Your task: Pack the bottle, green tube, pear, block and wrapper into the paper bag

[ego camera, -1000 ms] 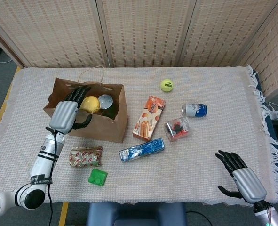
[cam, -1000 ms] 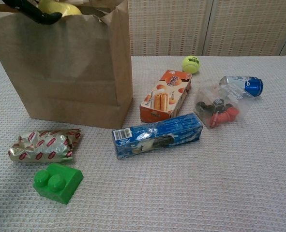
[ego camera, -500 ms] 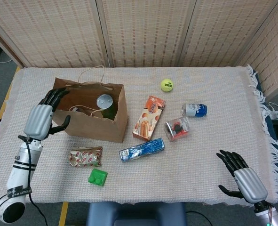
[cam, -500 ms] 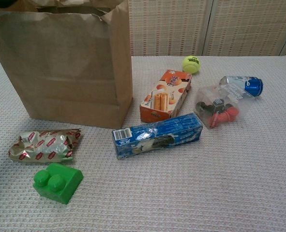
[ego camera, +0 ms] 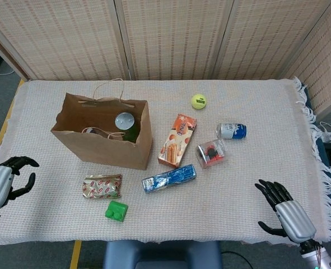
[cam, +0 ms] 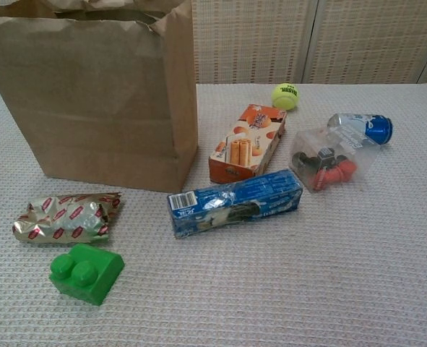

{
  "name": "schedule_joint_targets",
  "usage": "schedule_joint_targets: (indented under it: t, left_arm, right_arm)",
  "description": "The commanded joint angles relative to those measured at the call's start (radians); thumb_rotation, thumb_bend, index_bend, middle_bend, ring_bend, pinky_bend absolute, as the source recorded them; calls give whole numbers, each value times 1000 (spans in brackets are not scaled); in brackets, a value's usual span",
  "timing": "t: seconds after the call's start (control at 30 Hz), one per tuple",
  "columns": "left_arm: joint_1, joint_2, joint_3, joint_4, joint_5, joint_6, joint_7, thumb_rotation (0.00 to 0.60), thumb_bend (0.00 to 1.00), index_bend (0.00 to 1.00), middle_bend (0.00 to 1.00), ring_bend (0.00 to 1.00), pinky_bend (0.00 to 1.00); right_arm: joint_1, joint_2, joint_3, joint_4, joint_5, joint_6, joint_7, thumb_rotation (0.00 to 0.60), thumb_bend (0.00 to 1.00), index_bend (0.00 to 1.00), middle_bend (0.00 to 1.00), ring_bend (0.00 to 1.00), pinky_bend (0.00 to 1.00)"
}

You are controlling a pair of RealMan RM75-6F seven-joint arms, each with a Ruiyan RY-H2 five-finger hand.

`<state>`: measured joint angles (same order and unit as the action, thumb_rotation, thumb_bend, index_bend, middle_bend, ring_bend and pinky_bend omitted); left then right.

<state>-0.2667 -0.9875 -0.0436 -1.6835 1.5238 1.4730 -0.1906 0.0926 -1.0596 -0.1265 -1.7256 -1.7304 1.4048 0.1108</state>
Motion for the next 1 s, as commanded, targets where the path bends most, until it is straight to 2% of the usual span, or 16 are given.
schedule_joint_targets:
  t: [0.03,0.1,0.13,0.27,0.43,0.7,1.0]
  left_arm:
    - [10,-50,126,265,270,26,27,600,402,143,133,105,315]
    - [-8,-90,159,362,380,39,72,600,377,20,15,12,196]
    - [-16,-105,171,392,424,48,93,600,372,4,0,1,165]
    - [-53,-156,216,442,589,59,208,600,370,0,0,0,131]
    - [-95,-191,250,395,685,2,308,600,370,0,0,0,107]
    - [-120,-254,258,342,690,-77,368,600,369,0,0,0,106]
    - [-212,-323,194,281,598,-256,407,600,373,0,0,0,106]
  right_arm:
    - [0,-3,0,-3,-1,-2,-7,600,124,0,0,0,35]
    - [1,-5,0,-3,-2,-2,-12,600,124,0,0,0,35]
    - [1,-6,0,-4,-2,-3,-14,600,124,0,0,0,35]
    - [2,-7,1,-4,0,-6,-19,600,123,0,0,0,35]
    - [1,-4,2,-4,1,-2,-13,600,123,0,0,0,35]
    - [5,4,2,2,7,-7,7,600,123,0,0,0,35]
    - [7,8,1,-2,10,-13,10,600,124,0,0,0,35]
